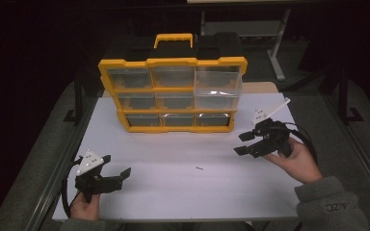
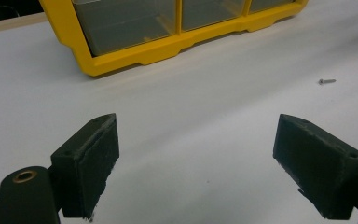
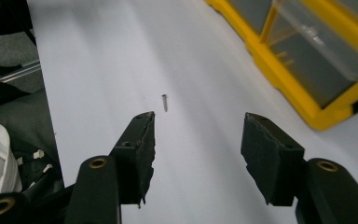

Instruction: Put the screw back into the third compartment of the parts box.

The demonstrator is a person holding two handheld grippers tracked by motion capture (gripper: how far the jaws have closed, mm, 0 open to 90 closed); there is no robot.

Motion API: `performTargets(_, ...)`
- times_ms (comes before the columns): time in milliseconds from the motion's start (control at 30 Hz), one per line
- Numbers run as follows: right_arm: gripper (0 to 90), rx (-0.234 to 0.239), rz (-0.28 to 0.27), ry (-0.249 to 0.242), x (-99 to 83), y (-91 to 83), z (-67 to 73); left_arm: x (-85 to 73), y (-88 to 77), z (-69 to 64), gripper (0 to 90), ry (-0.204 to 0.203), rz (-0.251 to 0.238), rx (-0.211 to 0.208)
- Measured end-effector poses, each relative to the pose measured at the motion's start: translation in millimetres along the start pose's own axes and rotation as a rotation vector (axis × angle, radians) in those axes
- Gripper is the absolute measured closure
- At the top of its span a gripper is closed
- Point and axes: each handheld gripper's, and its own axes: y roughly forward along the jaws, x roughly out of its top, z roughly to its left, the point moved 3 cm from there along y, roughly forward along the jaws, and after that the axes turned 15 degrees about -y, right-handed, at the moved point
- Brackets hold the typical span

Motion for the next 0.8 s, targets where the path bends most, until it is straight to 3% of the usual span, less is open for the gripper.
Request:
performTargets(233, 43.4, 0.023, 0.018, -0.022, -5.2, 32.4, 7.4, 0.1, 0.0, 0.0, 13.7, 0.0, -0.001, -0.001)
performTargets(800, 46.6, 0.086, 0.067, -0.086, 10.0, 101.6, 19.3, 0.3, -0.3, 0.2, 13.7, -0.002, 0.003, -0.003)
